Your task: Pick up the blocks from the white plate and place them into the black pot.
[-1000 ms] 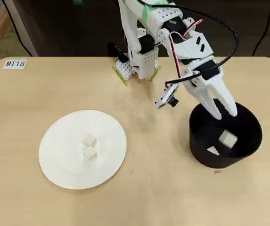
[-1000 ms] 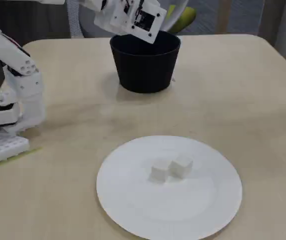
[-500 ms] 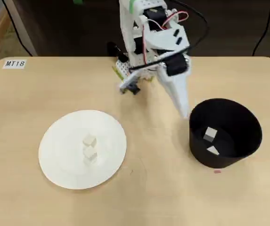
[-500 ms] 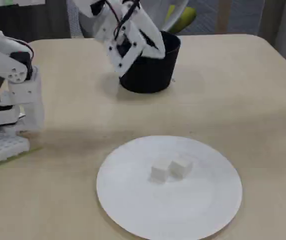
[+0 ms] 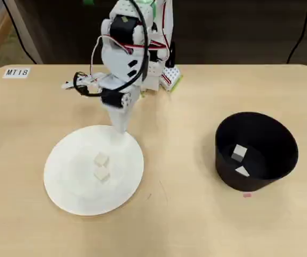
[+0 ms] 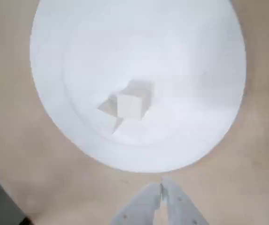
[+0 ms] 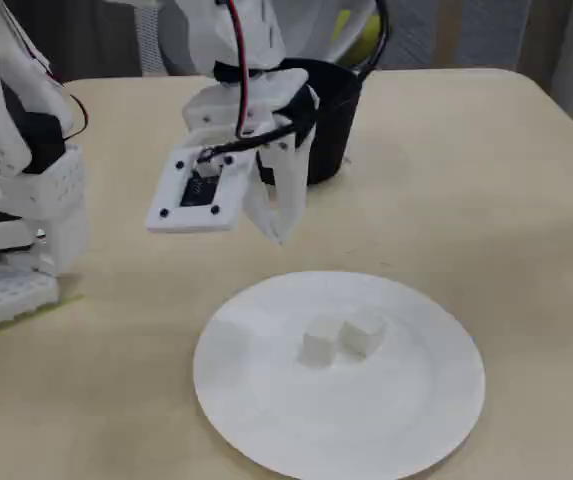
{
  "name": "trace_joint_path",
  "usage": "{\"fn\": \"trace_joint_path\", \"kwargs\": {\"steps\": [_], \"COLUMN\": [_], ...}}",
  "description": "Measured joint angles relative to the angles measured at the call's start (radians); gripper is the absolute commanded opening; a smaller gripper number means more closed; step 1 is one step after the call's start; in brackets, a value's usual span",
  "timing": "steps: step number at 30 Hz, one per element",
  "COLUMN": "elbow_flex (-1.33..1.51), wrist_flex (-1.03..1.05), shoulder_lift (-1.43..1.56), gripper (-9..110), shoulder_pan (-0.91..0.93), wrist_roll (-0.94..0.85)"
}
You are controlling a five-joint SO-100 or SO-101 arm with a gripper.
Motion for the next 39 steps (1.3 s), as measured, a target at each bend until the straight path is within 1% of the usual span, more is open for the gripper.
{"fn": "trace_joint_path", "kwargs": {"steps": [2, 5, 8, 13, 18, 27, 39], "elbow_flex": [-0.097, -0.202, -0.225, -0.233, -0.238, -0.334, -0.345], "wrist_flex": [0.055, 0.115, 0.152, 0.219, 0.225, 0.184, 0.176], "shoulder_lift": [-0.094, -0.206, -0.258, -0.327, -0.394, -0.497, -0.546], "gripper": [-2, 16, 22, 22, 24, 31, 30], "shoulder_pan": [0.005, 0.009, 0.029, 0.075, 0.097, 0.086, 0.060], "wrist_roll": [-0.014, -0.018, -0.026, 0.017, 0.026, -0.049, -0.046]}}
